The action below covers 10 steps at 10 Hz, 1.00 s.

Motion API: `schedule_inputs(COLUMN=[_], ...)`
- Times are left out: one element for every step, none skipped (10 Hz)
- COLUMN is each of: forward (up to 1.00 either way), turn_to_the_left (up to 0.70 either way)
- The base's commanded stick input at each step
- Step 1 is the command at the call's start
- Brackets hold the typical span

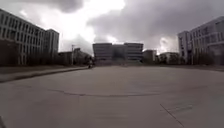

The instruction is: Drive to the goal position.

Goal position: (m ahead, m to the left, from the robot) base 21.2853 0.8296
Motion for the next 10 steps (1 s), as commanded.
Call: schedule_inputs(forward=[1.00,1.00,1.00,1.00,1.00,1.00,1.00,1.00,1.00,1.00], turn_to_the_left=[-0.07,-0.07,-0.07,-0.07,-0.07,-0.07,-0.07,-0.07,-0.07,-0.07])
